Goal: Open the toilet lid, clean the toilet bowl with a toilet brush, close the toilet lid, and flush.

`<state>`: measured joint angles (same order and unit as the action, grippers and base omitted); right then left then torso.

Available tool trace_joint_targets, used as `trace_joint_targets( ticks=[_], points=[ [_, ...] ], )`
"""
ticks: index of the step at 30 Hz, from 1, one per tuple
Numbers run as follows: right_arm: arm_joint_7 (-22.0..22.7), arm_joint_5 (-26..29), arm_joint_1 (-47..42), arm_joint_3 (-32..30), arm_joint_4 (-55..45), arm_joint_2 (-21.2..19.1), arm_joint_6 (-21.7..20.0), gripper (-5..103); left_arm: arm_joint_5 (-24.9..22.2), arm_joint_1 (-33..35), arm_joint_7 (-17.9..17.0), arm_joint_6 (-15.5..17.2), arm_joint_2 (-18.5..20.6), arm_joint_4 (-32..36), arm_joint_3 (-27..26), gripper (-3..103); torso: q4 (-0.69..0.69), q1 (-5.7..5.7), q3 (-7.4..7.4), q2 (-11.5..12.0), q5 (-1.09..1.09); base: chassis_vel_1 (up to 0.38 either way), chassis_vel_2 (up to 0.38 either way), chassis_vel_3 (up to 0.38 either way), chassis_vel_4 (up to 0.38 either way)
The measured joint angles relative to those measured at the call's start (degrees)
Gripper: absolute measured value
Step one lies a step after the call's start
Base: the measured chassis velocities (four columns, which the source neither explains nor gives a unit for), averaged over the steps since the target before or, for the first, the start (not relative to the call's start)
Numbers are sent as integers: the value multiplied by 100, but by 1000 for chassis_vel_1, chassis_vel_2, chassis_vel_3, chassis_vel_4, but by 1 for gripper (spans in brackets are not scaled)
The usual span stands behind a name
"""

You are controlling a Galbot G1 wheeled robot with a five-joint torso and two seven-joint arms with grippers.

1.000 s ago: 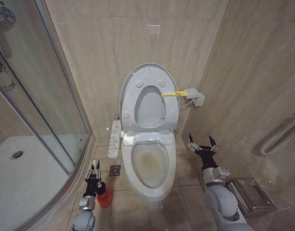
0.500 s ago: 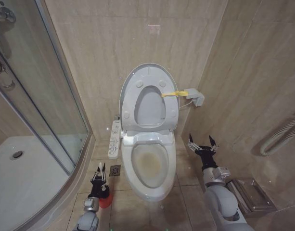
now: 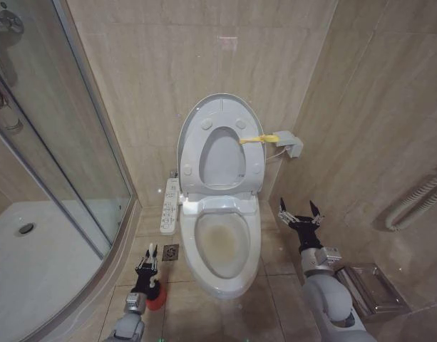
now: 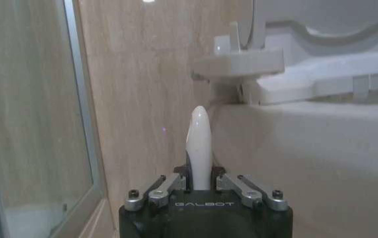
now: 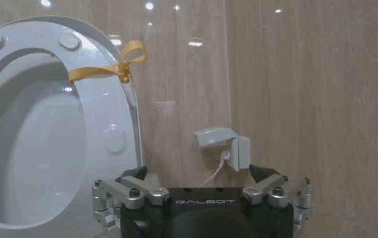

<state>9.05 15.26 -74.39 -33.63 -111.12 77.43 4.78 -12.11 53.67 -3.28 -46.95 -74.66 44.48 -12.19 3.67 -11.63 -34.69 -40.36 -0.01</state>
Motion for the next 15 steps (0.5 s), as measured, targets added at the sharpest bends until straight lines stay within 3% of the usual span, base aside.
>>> trace_joint_targets(
  ticks=[8, 15],
  points=[
    [0, 0, 0, 0, 0, 0, 0, 100, 75, -127, 172, 5, -37, -465, 60, 20, 0, 0, 0, 0, 0, 0, 0, 0, 0],
    [0, 0, 0, 0, 0, 0, 0, 100, 101, 22, 28, 21, -50, -222, 105, 20, 0, 0, 0, 0, 0, 0, 0, 0, 0]
  ],
)
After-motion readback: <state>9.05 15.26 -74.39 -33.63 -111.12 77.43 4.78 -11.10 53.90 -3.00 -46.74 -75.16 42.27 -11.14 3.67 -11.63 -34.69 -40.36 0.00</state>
